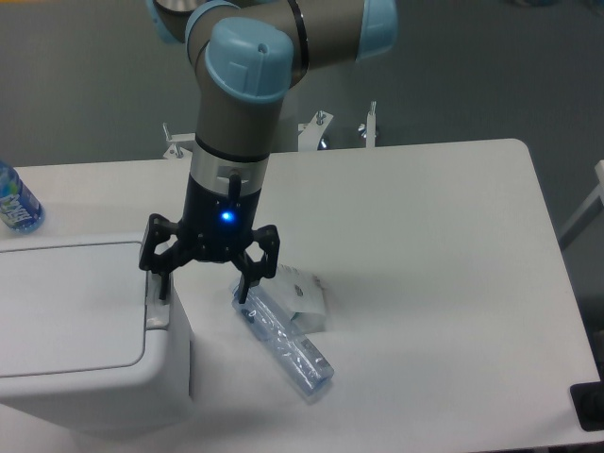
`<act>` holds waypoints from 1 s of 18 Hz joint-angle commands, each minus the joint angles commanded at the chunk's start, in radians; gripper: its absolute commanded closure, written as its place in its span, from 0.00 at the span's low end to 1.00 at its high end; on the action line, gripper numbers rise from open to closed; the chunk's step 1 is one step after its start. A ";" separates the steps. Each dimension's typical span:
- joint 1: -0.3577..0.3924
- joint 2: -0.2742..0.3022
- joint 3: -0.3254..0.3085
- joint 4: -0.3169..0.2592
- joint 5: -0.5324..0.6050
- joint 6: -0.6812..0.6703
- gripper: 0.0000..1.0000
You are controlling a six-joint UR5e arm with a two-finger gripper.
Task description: Open the trash can
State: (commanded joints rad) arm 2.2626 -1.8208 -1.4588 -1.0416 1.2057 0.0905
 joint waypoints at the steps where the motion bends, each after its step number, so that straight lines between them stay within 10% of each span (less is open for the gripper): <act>1: 0.000 0.000 0.000 0.000 0.000 0.000 0.00; 18: 0.038 0.000 0.116 0.032 0.026 0.012 0.00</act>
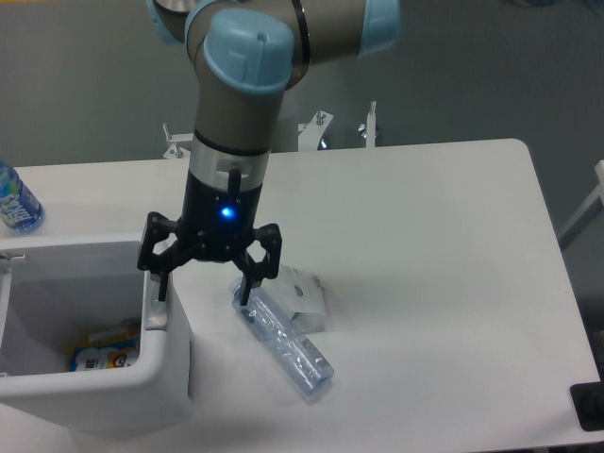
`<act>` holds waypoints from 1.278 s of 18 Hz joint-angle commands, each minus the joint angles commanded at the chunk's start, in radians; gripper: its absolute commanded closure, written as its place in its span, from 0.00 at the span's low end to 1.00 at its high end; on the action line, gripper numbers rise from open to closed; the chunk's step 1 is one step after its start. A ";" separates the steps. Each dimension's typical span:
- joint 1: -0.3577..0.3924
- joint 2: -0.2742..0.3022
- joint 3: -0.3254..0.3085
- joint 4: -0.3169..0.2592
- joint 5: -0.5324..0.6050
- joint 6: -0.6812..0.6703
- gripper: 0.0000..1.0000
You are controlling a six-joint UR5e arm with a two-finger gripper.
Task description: Open the trash can
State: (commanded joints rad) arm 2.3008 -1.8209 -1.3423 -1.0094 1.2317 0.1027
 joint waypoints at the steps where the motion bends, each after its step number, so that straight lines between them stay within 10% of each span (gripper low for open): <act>1: 0.026 0.003 0.009 0.000 0.000 0.000 0.00; 14: 0.278 0.023 0.058 0.046 0.002 0.162 0.00; 23: 0.356 0.048 -0.046 0.028 0.138 0.611 0.00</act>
State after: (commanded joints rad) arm 2.6567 -1.7733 -1.3881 -0.9817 1.3697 0.7142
